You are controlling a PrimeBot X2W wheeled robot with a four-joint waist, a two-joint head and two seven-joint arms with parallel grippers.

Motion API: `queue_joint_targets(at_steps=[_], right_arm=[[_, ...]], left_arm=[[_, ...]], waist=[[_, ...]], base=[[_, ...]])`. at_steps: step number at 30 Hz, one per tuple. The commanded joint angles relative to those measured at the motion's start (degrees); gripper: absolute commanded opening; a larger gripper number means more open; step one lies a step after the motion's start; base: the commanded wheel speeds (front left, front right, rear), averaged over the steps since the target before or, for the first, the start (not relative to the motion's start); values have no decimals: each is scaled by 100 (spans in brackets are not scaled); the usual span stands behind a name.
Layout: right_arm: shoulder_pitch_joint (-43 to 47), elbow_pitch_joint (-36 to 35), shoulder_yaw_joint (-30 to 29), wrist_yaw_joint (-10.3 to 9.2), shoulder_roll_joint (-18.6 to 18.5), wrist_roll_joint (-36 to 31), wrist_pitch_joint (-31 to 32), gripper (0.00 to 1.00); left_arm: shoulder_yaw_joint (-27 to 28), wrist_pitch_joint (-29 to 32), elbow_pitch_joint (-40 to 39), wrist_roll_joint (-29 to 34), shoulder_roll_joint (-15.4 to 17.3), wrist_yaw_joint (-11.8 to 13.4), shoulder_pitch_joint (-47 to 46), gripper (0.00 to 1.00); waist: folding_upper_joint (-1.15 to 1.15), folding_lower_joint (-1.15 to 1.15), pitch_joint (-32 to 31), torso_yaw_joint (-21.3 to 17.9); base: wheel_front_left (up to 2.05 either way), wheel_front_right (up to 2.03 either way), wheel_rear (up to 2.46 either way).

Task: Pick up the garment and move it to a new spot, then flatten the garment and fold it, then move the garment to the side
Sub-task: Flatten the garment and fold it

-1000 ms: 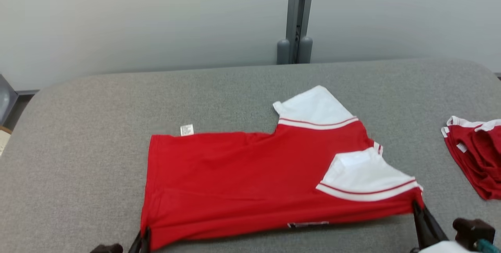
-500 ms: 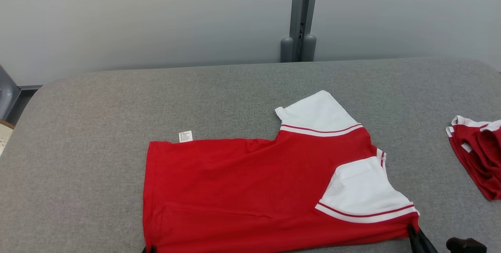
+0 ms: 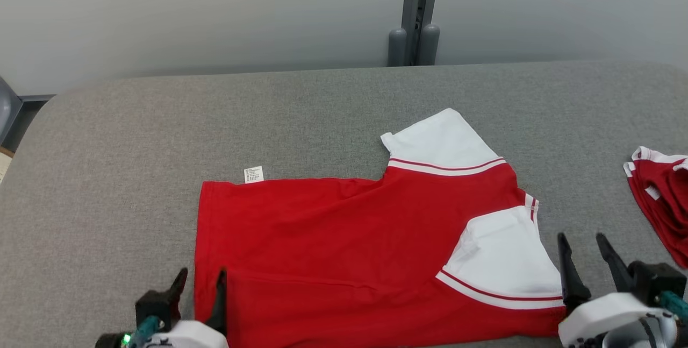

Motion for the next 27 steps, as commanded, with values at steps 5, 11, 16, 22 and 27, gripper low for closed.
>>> queue_joint_targets(at_steps=[5, 11, 16, 22, 27], right_arm=[[-610, -23, 87, -1, -89, -160, 7, 100], [-1362, 131, 328, -2, -152, -295, 7, 100], [-1786, 392, 534, -2, -176, -333, 7, 100], [-2339, 796, 781, -2, -234, -379, 7, 100], [-2851, 1359, 1022, -2, -270, -328, 14, 100]], left_arm=[[39, 1, 398, 173, 143, -25, -799, 100], [29, 109, 1487, 163, 279, -121, -2039, 100], [-82, 384, 2079, 158, 351, -271, -2798, 100], [-182, 788, 2619, 86, 331, -401, -3422, 100], [-260, 1025, 2954, 47, 309, -466, -3786, 100]], waist=[[0, 0, 260, 34], [0, 0, 556, 45], [0, 0, 726, 54], [0, 0, 906, 35], [0, 0, 1062, 3]], base=[[0, 0, 0], [0, 0, 0], [0, 0, 0], [0, 0, 0], [0, 0, 0]])
